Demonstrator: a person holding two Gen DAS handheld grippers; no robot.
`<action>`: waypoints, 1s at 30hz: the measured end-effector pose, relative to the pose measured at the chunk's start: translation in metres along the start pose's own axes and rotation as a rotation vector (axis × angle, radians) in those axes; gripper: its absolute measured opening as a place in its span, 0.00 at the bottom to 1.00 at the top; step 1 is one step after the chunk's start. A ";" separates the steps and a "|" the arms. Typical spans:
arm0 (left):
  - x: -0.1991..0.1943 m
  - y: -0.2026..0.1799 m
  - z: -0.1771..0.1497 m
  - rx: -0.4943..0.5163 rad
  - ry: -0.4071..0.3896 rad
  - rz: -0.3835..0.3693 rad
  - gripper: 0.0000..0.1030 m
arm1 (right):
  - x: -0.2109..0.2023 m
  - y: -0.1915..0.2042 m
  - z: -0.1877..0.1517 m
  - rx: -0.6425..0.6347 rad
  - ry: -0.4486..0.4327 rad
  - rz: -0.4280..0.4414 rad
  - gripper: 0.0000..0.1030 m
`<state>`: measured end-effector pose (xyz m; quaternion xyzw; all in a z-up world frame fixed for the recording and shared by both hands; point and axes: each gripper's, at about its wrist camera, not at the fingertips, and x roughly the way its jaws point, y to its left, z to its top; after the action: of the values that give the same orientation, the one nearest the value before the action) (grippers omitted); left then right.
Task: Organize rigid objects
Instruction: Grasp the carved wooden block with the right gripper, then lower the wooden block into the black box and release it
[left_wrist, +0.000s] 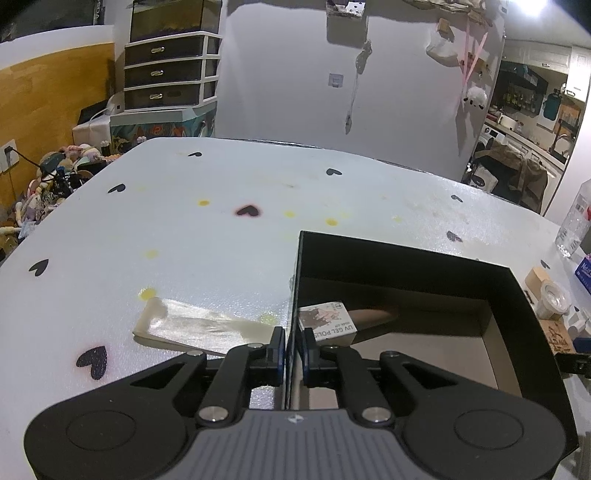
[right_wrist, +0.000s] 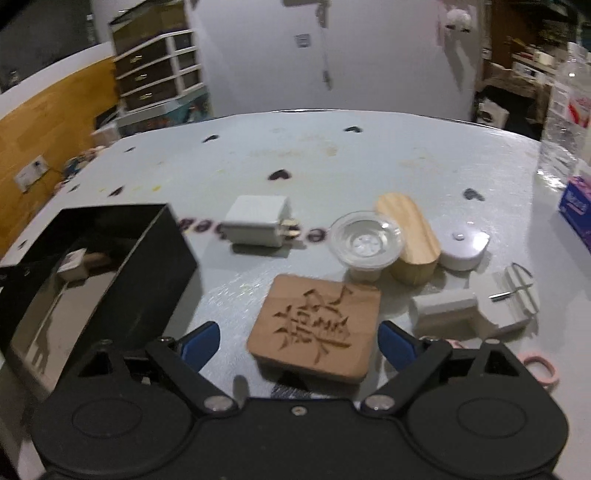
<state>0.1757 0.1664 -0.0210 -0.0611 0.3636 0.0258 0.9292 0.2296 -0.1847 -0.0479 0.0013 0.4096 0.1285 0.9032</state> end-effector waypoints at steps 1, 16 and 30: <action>0.000 0.000 0.000 0.002 0.000 0.001 0.08 | 0.003 -0.001 0.002 0.010 0.003 -0.022 0.87; -0.002 0.000 0.000 0.006 0.000 0.000 0.08 | 0.001 0.001 0.010 0.105 0.028 -0.008 0.82; -0.001 0.002 0.001 -0.001 -0.001 -0.032 0.08 | -0.044 0.110 0.051 -0.163 -0.068 0.293 0.81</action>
<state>0.1750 0.1689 -0.0195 -0.0675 0.3622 0.0113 0.9296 0.2139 -0.0838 0.0303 -0.0081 0.3624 0.2916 0.8852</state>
